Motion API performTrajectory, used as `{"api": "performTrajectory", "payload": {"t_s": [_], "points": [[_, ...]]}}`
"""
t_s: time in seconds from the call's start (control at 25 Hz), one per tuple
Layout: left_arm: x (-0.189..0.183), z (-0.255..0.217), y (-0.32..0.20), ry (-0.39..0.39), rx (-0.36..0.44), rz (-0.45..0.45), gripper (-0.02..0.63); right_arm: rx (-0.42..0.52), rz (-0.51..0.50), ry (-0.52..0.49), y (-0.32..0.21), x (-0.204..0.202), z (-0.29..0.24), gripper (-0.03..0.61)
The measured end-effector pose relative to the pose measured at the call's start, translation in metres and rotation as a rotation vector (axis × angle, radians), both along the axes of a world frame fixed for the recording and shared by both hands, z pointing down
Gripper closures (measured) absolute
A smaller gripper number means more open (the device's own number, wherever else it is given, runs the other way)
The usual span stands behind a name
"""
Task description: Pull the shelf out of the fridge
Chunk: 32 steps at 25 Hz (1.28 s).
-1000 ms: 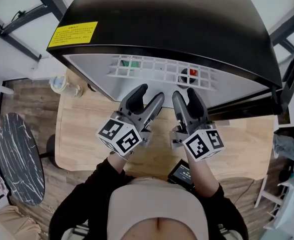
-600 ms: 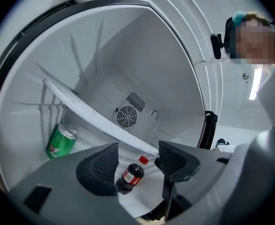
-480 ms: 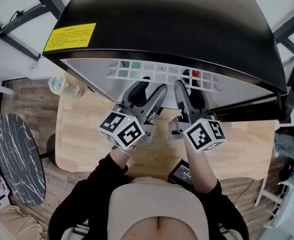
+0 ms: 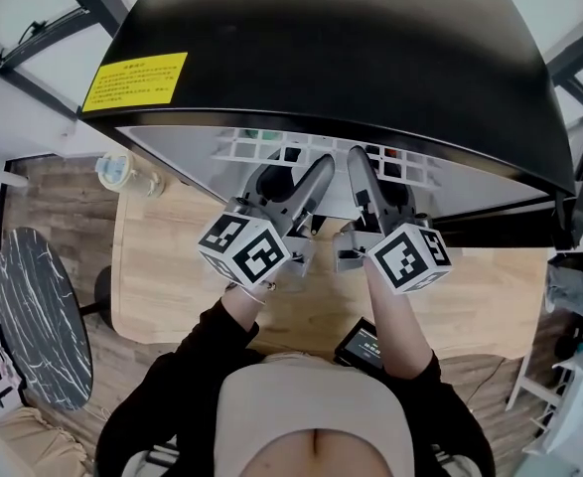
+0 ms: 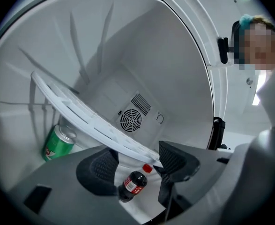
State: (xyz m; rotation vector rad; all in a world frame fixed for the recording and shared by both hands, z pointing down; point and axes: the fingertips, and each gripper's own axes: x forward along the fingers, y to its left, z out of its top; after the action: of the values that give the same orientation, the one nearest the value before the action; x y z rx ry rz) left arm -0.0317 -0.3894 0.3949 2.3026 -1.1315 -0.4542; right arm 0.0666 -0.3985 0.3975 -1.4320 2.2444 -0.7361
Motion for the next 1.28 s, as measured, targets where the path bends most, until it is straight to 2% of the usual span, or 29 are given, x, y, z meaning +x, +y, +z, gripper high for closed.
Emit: {"api": "performTrajectory", "payload": {"t_s": [0.12, 0.28, 0.72, 1.0, 1.28], "points": [[0.001, 0.000, -0.005, -0.012, 0.005, -0.011, 0.357, -0.004, 0.007, -0.011, -0.006, 0.000, -0.001, 0.294], [0.003, 0.003, -0.011, 0.015, -0.017, -0.017, 0.357, -0.010, 0.017, -0.023, -0.013, 0.000, -0.001, 0.294], [-0.003, 0.000, -0.031, 0.017, -0.028, -0.096, 0.357, -0.033, 0.059, -0.037, -0.026, 0.000, 0.003, 0.293], [-0.008, -0.001, -0.041, 0.039, -0.046, -0.110, 0.357, -0.040, 0.093, -0.046, -0.029, 0.003, 0.005, 0.293], [-0.007, -0.001, -0.041, 0.041, -0.028, -0.105, 0.357, -0.063, 0.094, -0.142, -0.032, 0.003, 0.003, 0.293]]}}
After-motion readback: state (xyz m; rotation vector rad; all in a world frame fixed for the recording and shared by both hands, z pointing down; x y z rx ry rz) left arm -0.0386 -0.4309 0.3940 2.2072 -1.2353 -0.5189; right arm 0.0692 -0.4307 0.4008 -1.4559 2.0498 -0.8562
